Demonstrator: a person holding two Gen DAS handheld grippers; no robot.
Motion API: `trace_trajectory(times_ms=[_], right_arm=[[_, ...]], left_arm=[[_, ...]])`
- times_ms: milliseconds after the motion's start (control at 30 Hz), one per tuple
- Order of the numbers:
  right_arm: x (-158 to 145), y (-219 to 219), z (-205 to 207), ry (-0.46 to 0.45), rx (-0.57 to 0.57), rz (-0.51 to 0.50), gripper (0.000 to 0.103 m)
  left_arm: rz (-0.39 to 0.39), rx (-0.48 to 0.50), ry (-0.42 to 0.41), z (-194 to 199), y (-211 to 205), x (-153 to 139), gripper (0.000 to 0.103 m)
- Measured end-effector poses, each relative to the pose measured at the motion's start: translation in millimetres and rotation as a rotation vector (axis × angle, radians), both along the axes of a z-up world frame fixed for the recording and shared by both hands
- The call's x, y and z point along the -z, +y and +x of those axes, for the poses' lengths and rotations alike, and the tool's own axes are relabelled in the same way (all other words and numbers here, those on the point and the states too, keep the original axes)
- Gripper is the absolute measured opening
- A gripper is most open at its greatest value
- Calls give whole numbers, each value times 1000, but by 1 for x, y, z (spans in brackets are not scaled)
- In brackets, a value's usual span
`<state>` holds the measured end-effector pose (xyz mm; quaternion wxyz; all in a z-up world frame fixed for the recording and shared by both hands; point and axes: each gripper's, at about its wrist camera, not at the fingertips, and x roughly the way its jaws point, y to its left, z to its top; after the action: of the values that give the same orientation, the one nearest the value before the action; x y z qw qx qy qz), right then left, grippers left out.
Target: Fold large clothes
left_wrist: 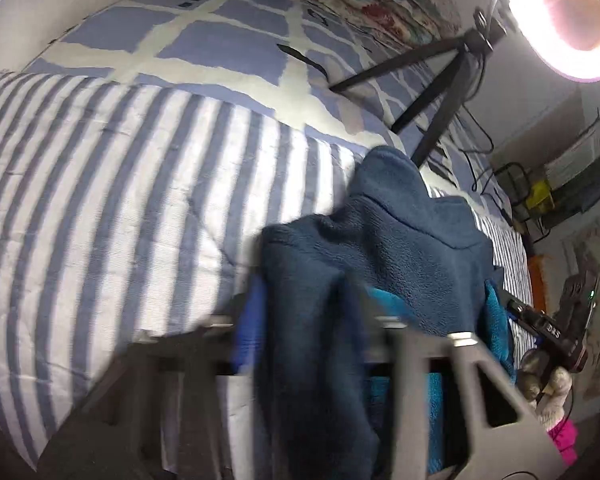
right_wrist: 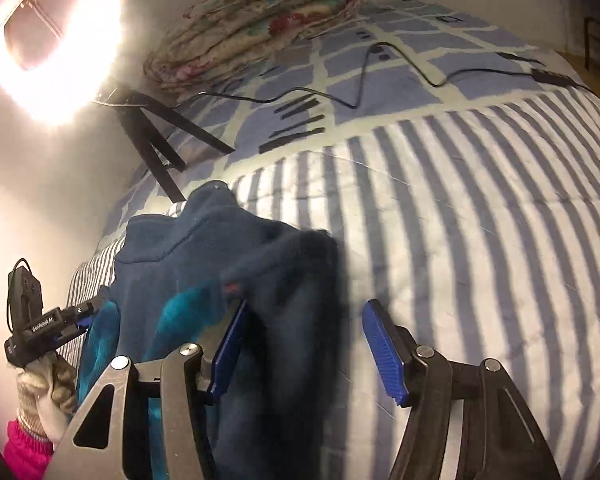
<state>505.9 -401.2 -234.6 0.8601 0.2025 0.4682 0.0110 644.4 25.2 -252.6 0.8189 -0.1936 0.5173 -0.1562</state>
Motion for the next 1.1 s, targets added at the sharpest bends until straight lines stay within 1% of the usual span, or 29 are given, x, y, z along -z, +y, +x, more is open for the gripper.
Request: trace_trajectory(times_ms=[67,100,167,233,400,500,567,667,767,833,867,1000,1100], right_arm=[[0,10,5,20,-25,-38,19],[-1,17,8,36,-51,-56,12],[-7,24,6,34,-66,-100,7],[-20,35,2,-2,-100,-142,6],[-56,44,-13,-71,-121,-190,5],[-80,54,-25,-106,-141,-212,5],[-97,63,-39,-130,-165,-239,5],[-117,72,-58,-155,-187,-258,5],[-139,74,-91,-192,-199,-237,5],[-149,77,-113,-212,-218,-235,5],[-154,80,-130,-225,-235,-239,5],[-160,84,-182,-245,-274,-213,5],[-153,85,-226,-243,-286,-188,5]], left_arm=[[44,-2,-41,-6,-9,-2,7],[52,-2,-55,-9,-11,-4,7],[40,-15,-69,-14,-10,-9,5],[13,-24,-81,-19,-6,-17,5],[35,20,-163,-39,-13,-55,4],[47,49,-213,-57,-18,-79,4],[33,64,-243,-75,-19,-96,4],[33,85,-287,-101,-18,-118,4],[23,105,-318,-132,-14,-135,4],[16,115,-330,-151,-10,-140,4],[6,116,-340,-167,-6,-144,4],[-10,131,-344,-212,2,-145,4],[-12,148,-358,-251,3,-142,4]])
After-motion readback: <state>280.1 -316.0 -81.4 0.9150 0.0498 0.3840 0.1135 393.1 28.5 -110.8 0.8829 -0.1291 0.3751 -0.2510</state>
